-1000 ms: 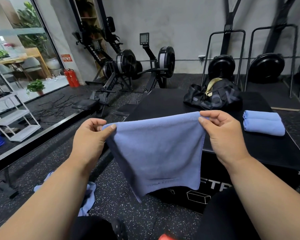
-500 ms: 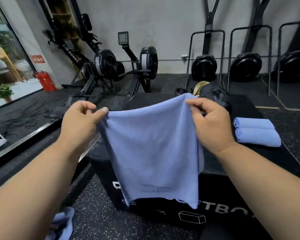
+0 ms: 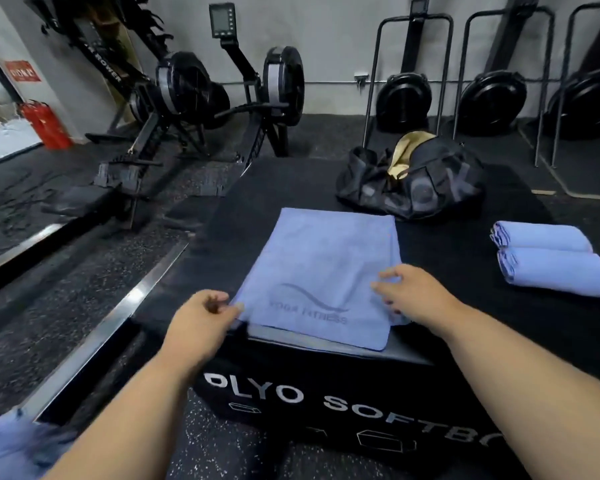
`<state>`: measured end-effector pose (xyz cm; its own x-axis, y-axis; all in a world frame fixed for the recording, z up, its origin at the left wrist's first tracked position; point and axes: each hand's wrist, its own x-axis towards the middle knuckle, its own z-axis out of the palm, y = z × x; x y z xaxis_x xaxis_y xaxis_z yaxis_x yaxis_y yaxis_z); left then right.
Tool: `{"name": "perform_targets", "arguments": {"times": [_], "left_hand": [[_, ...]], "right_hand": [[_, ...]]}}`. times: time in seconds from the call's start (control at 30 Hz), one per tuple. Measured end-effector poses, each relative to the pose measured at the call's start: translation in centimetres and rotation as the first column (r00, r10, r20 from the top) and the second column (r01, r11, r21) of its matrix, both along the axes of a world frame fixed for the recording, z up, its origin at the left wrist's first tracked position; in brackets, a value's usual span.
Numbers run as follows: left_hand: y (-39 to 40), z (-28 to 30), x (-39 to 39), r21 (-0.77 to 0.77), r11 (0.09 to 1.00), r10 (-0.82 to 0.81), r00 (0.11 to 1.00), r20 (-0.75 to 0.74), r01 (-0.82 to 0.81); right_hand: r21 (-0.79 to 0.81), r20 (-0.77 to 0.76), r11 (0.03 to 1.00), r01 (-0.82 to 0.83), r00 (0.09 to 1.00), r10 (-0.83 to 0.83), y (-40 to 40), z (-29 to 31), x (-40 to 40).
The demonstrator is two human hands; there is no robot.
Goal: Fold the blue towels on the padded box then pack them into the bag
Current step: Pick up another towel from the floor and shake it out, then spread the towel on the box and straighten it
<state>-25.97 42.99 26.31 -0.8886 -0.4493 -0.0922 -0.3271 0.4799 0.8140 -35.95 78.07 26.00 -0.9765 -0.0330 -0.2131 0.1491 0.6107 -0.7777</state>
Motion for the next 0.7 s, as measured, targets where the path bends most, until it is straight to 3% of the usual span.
{"name": "perform_targets", "arguments": {"times": [0.13,0.27,0.43,0.57,0.7], "left_hand": [[0.1,-3.8,1.3,-0.04,0.994,0.101,0.993,-0.06,-0.104],[-0.4,-3.4,-0.6,-0.138,0.982,0.134,0.991,0.01,-0.131],[0.6,-3.1,-1.7,-0.198,0.972,0.146,0.987,0.064,-0.13],[0.8,-3.4,-1.9,-0.129,0.978,0.168,0.985,0.049,-0.161],[1.2,-2.8,-2.1,0.042,0.988,0.146,0.989,0.016,-0.147]], "right_hand": [[-0.008,-0.098,0.991,0.13,0.987,-0.13,0.5,-2.5,3.8],[0.055,-0.115,0.997,0.062,0.992,-0.056,0.3,-1.6,4.8],[0.026,-0.109,1.0,-0.015,0.994,0.018,0.2,-2.3,5.9],[-0.036,-0.118,0.999,-0.018,0.993,0.014,0.4,-2.7,5.3],[-0.085,-0.129,0.996,-0.014,0.992,0.003,0.9,-2.2,4.8]]}}
